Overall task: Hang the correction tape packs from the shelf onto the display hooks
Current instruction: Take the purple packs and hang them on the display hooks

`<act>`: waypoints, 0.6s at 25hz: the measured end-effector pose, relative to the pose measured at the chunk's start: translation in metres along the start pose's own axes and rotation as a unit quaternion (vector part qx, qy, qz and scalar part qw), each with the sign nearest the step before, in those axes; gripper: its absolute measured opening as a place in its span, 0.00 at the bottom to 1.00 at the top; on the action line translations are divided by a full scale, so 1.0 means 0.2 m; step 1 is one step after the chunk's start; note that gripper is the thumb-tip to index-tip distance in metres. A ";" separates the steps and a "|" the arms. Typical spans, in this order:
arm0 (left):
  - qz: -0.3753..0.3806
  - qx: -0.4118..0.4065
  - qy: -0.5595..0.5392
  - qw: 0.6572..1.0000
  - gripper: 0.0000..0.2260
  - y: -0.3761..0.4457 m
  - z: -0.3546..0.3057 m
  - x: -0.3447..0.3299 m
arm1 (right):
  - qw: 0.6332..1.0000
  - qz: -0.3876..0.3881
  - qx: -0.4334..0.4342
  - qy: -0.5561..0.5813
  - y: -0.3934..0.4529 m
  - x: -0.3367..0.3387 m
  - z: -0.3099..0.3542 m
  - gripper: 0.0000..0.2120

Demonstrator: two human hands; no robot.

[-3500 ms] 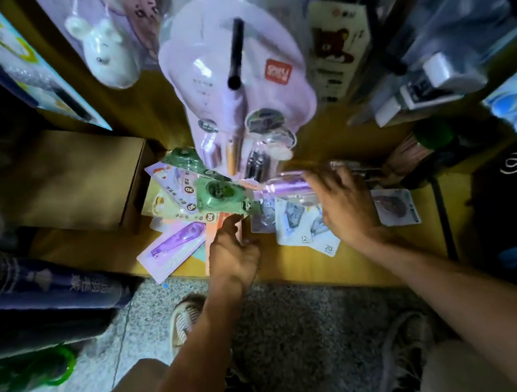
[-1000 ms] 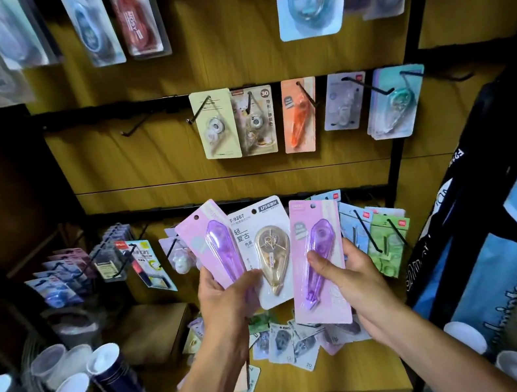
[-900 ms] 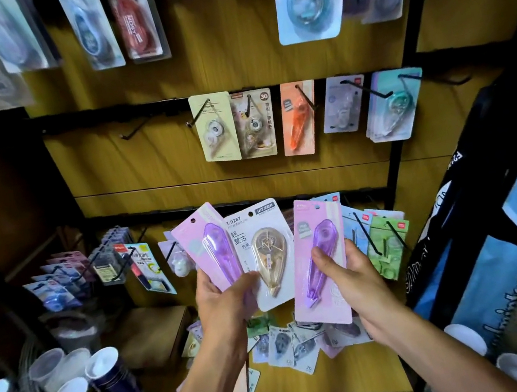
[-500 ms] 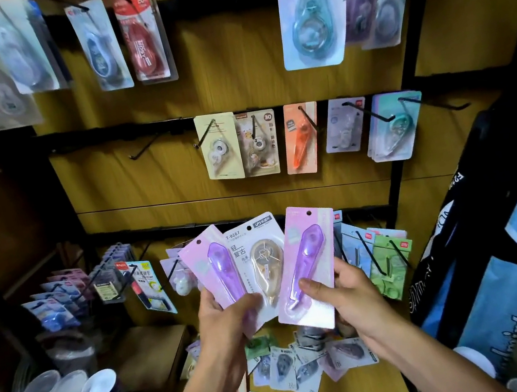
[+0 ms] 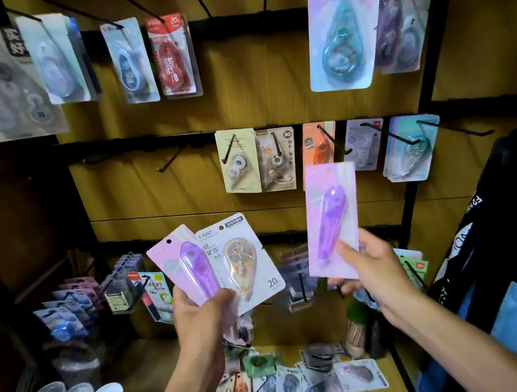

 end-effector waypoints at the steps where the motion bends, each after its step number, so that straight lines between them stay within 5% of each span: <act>1: 0.006 -0.005 0.002 1.000 0.20 0.01 -0.01 -0.01 | 1.000 -0.007 0.024 0.004 0.02 0.02 0.05 0.09; 11: 0.054 -0.006 0.014 0.998 0.22 0.00 -0.02 -0.19 | 0.988 -0.094 0.115 0.028 -0.05 0.17 0.17 0.03; 15: 0.062 -0.004 0.020 0.998 0.22 0.00 -0.01 -0.22 | 0.977 -0.121 0.174 0.020 -0.15 0.19 0.24 0.12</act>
Point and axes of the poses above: each hand's wrist, its own y-axis towards the middle knuckle, its own x-axis out of the back of the hand, z = x × y, the point moved 5 cm from there along y, towards the middle knuckle, and after that the axes turned 13 degrees about y, right-handed, at the moved point
